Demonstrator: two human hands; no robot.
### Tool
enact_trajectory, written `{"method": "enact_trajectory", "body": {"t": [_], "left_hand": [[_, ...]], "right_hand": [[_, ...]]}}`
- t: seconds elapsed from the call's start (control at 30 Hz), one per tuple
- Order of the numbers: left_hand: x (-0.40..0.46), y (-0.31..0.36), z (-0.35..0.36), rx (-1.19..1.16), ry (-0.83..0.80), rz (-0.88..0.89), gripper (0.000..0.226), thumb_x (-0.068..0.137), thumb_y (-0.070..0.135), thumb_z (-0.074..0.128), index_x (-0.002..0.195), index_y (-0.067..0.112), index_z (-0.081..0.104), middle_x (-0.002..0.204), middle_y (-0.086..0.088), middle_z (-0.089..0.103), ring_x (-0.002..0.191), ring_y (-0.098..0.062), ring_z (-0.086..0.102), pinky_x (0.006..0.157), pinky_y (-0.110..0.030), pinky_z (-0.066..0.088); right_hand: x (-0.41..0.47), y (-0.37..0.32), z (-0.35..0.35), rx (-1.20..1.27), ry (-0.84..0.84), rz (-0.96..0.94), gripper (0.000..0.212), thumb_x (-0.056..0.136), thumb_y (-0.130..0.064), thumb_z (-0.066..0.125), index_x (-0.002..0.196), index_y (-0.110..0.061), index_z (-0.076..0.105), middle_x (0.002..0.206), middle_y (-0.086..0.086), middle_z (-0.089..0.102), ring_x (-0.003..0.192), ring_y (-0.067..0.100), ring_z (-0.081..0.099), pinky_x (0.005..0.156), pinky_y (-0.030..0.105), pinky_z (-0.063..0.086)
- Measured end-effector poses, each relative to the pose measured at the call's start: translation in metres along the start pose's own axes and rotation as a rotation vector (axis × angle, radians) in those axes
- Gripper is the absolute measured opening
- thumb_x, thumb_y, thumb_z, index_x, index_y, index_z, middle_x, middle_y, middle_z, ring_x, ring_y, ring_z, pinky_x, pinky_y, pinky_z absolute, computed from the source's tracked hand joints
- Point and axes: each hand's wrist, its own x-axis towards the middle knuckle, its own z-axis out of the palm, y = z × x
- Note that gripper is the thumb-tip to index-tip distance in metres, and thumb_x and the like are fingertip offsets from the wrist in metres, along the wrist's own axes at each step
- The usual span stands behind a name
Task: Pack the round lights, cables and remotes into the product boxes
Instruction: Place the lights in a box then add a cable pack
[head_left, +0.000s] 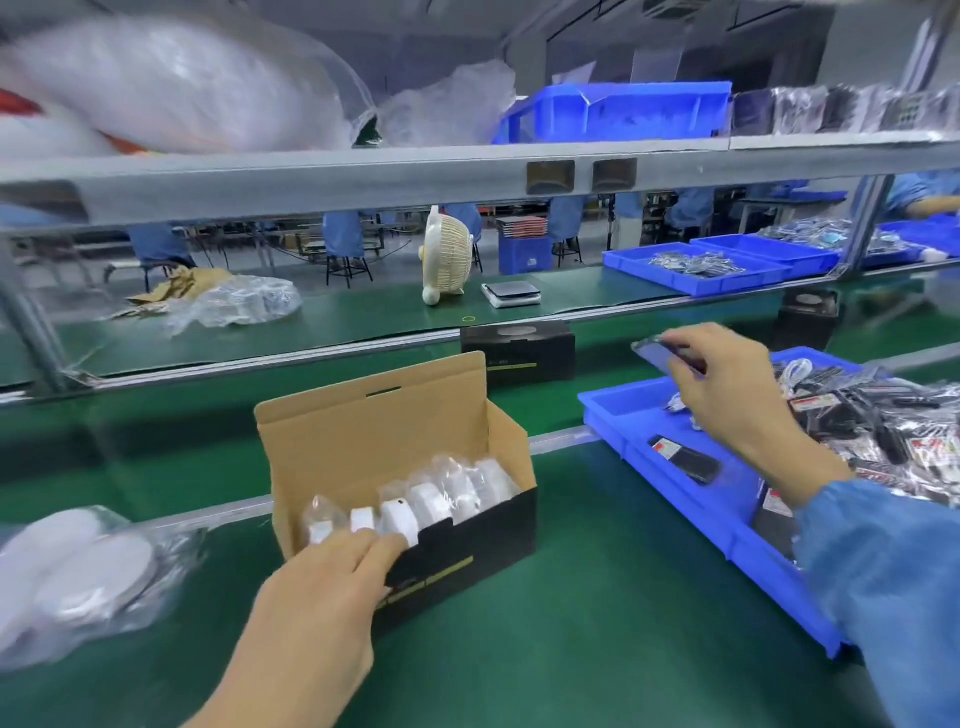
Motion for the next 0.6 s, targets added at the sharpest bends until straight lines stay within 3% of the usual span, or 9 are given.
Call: {"method": "enact_trajectory", "body": {"t": [0.07,0.17,0.23,0.3,0.37,0.43,0.5,0.57,0.6], "left_hand": [[0.0,0.005,0.003,-0.044,0.023,0.001,0.059,0.025,-0.002,0.094,0.079,0.013,0.076,0.062,0.003,0.06,0.044,-0.022,0.055,0.035,-0.022,0.032],[-0.002,0.011,0.008,-0.063,0.045,0.049,0.065,0.019,-0.005,0.09,0.081,0.009,0.078,0.064,0.0,0.062,0.045,-0.023,0.056,0.039,-0.02,0.036],[-0.006,0.013,0.012,-0.031,0.095,0.112,0.055,0.029,0.001,0.088,0.083,0.006,0.079,0.064,-0.001,0.063,0.047,-0.021,0.057,0.041,-0.02,0.039],[-0.009,0.016,0.011,0.007,0.217,0.154,0.018,0.069,0.013,0.07,0.083,0.006,0.08,0.062,-0.002,0.062,0.048,-0.021,0.056,0.048,-0.025,0.038],[-0.009,0.016,0.009,0.012,0.284,0.124,0.038,0.09,0.021,0.045,0.078,0.008,0.079,0.065,-0.001,0.063,0.054,-0.021,0.057,0.046,-0.025,0.04],[-0.005,0.016,0.001,-0.016,0.342,0.078,0.035,0.086,0.029,0.049,0.076,0.008,0.075,0.076,-0.004,0.067,0.07,-0.019,0.055,0.037,-0.027,0.045],[0.002,0.017,-0.006,-0.036,0.323,0.042,0.037,0.084,0.033,0.051,0.083,0.004,0.074,0.091,-0.01,0.069,0.081,-0.02,0.058,0.05,-0.034,0.051],[0.011,0.018,-0.008,-0.04,0.238,0.036,0.047,0.087,0.041,0.049,0.1,0.003,0.074,0.109,-0.013,0.068,0.094,-0.029,0.066,0.077,-0.033,0.048],[0.016,0.019,-0.011,-0.059,0.132,0.026,0.054,0.088,0.047,0.045,0.111,0.006,0.071,0.118,-0.01,0.066,0.104,-0.029,0.066,0.086,-0.033,0.046]], "right_hand": [[-0.001,-0.054,-0.005,0.263,0.064,-0.225,0.019,0.084,-0.004,0.072,0.103,-0.007,0.073,0.096,0.009,0.066,0.085,0.015,0.065,0.084,0.022,0.05],[-0.015,-0.135,0.013,0.496,-0.2,-0.39,0.021,0.077,-0.008,0.076,0.097,-0.014,0.075,0.089,-0.004,0.072,0.083,0.004,0.065,0.08,0.02,0.051],[-0.029,-0.176,0.043,0.31,-0.433,-0.452,0.02,0.081,-0.015,0.073,0.101,-0.019,0.073,0.096,-0.004,0.07,0.094,0.014,0.061,0.081,0.035,0.051],[-0.041,-0.2,0.073,0.029,-0.572,-0.575,0.018,0.088,-0.016,0.066,0.105,-0.019,0.072,0.108,0.0,0.06,0.101,0.021,0.053,0.078,0.038,0.047],[-0.044,-0.202,0.087,-0.061,-0.684,-0.653,0.02,0.089,-0.01,0.063,0.106,-0.016,0.073,0.111,0.003,0.058,0.1,0.026,0.056,0.078,0.035,0.048],[-0.034,-0.188,0.08,0.14,-0.819,-0.657,0.021,0.089,-0.009,0.063,0.104,-0.016,0.076,0.106,-0.001,0.071,0.098,0.015,0.063,0.083,0.022,0.048],[-0.012,-0.158,0.056,0.483,-0.626,-0.467,0.016,0.087,-0.011,0.067,0.097,-0.015,0.077,0.094,-0.006,0.076,0.085,0.0,0.066,0.079,0.006,0.044],[0.012,-0.105,0.039,0.681,-0.19,-0.145,0.014,0.089,-0.008,0.065,0.096,-0.014,0.075,0.087,0.0,0.076,0.069,0.001,0.069,0.072,0.012,0.05],[0.021,-0.072,0.034,0.605,-0.051,0.001,0.015,0.091,-0.007,0.062,0.098,-0.014,0.073,0.089,0.006,0.075,0.069,0.007,0.07,0.072,0.019,0.054]]}}
